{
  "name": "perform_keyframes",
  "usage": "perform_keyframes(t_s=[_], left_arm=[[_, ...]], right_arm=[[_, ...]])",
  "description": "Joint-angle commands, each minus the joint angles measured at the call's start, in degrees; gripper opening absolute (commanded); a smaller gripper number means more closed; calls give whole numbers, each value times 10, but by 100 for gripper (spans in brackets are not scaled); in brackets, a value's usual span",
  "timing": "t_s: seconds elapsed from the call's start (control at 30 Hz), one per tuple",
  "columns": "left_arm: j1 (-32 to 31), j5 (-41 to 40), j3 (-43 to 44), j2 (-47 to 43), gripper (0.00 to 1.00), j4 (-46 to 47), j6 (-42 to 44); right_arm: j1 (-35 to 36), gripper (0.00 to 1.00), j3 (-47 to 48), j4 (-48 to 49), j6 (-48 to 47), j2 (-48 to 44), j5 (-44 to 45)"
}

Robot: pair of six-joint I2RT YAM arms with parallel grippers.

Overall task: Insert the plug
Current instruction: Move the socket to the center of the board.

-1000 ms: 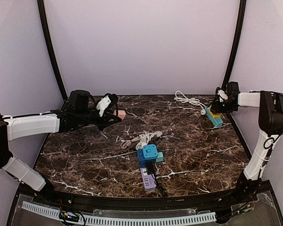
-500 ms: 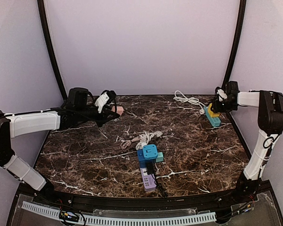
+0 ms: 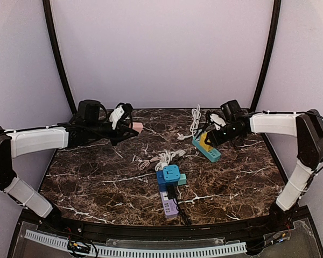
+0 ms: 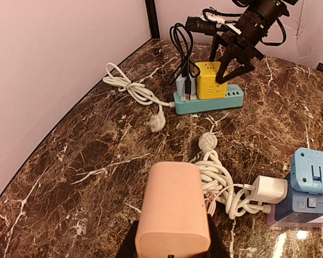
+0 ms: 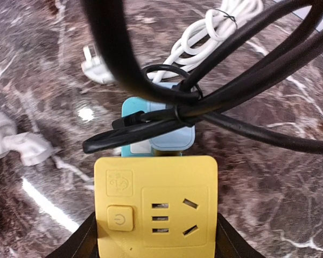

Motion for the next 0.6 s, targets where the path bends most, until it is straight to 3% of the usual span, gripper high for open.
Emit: perform_keyframes(t_s=[0.0, 0.17, 0.3, 0.4, 0.47, 0.57], left_arm=[[-3, 61, -6, -31, 1, -6, -15], [-15, 111, -10, -34, 0, -29, -9], [-23, 136, 1, -36, 1, -66, 34], [-25, 113, 14, -35, 1, -103, 52], [-25, 108, 25, -35, 1, -127, 68], [-26, 115, 31, -39, 1, -150, 82]], right_arm=[[73, 32, -31, -39, 35, -28, -13], [124, 38, -38, -70, 54, -28, 12], [147, 64, -23, -100, 60, -45, 22], [158, 78, 5, -132, 56, -75, 28], [165, 94, 20, -148, 46, -105, 25], [179, 99, 41, -166, 21, -151, 16]])
